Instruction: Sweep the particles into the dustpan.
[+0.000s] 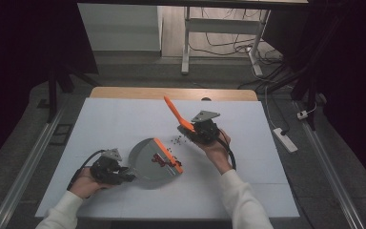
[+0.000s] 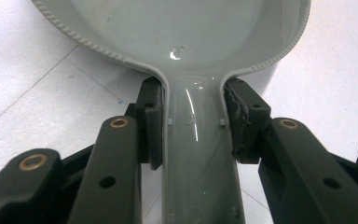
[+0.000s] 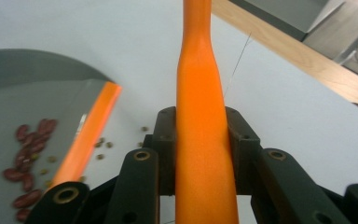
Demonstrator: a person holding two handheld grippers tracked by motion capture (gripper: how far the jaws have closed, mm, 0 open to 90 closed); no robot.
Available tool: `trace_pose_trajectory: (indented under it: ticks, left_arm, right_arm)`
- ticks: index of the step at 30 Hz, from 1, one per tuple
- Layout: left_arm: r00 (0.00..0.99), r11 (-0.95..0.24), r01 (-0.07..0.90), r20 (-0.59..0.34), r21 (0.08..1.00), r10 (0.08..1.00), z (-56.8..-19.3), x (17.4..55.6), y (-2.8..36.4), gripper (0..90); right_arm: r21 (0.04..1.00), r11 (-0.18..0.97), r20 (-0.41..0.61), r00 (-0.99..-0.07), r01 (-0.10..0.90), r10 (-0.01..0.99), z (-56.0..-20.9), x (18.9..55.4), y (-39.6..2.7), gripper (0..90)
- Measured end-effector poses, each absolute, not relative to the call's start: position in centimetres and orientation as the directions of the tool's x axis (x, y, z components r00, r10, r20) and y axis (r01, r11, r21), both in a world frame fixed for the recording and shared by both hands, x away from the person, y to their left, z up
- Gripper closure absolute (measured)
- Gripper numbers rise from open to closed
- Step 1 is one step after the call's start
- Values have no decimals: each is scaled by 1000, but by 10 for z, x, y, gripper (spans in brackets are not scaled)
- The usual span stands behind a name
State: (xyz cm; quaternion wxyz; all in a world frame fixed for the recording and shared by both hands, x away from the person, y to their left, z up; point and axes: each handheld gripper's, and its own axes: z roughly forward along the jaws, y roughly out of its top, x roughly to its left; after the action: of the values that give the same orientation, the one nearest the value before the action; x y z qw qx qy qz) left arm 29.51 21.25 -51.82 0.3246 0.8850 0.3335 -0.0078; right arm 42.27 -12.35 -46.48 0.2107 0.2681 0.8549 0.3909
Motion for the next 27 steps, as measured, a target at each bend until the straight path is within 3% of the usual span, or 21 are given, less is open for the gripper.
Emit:
trace_pose_trajectory:
  ticks: [13,27]
  left_arm:
    - [780,-568,594,-234,570,580,-519,296,213,617]
    - [779,-568,594,-231,570,583,-518,295,213,617]
  right_arm:
    - [717,600,-164,-751,355,640,-491,459,-113,700]
    - [718,627,-145,-815,304,561,-493,435,-101,698]
